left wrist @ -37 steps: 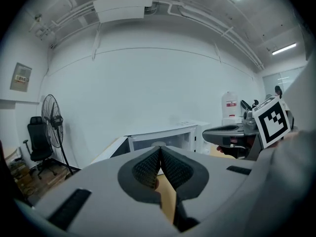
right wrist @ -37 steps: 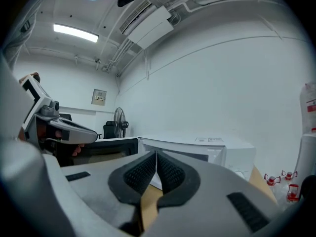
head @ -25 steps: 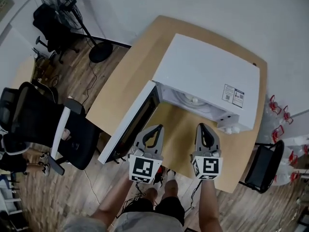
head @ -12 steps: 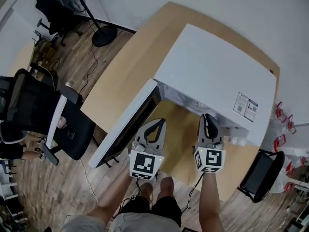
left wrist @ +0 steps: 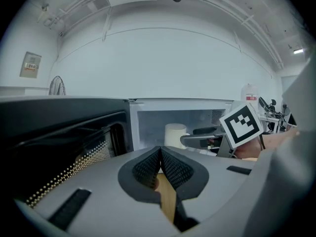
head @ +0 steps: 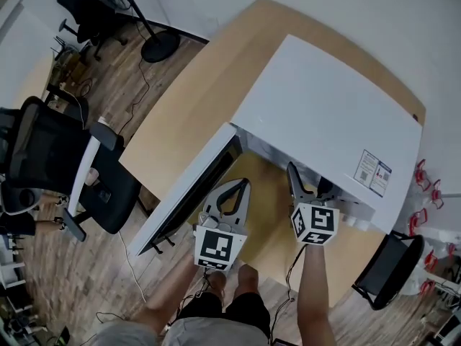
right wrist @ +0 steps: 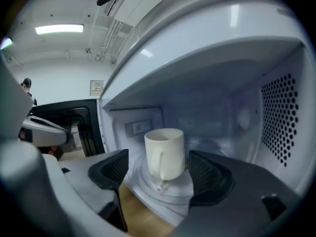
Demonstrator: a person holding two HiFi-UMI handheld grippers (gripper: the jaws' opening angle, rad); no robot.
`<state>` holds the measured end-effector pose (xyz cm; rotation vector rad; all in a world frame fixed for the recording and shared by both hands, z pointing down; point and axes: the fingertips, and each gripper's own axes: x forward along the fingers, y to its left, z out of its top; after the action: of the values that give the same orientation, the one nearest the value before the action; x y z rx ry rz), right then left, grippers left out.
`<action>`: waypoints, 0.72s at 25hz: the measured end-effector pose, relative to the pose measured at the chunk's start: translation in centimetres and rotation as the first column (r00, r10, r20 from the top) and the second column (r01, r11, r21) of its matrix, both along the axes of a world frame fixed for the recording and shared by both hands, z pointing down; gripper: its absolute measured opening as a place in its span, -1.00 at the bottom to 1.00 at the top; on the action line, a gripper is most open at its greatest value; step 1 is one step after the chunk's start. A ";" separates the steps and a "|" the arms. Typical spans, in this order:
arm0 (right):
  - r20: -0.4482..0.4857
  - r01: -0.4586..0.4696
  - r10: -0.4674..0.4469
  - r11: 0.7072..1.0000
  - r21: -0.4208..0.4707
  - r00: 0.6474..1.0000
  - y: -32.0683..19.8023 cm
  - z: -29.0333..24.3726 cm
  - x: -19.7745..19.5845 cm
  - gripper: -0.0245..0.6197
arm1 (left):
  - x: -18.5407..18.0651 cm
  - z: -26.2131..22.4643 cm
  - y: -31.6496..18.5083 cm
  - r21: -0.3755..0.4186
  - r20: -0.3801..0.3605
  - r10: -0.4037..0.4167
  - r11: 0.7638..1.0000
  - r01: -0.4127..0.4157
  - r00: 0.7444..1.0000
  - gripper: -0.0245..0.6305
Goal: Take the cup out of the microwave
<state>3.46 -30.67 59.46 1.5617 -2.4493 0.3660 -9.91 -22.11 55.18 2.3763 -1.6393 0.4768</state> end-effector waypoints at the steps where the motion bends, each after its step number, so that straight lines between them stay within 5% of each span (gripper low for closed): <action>1: -0.002 -0.004 0.004 1.000 -0.002 1.000 -0.4 0.1 0.0 0.21 | 0.1 0.0 -0.1 0.000 -0.001 -0.002 1.000 0.002 1.000 -0.86; 18: -0.090 0.005 -0.010 0.998 -0.056 0.996 -4.6 3.3 -0.8 0.35 | -0.2 1.4 -1.9 -0.019 -0.002 -0.033 0.999 0.033 0.999 -0.86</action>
<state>2.61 -35.23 62.72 1.5128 -2.3557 0.3508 -10.11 -23.98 56.63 2.3318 -1.6631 0.4814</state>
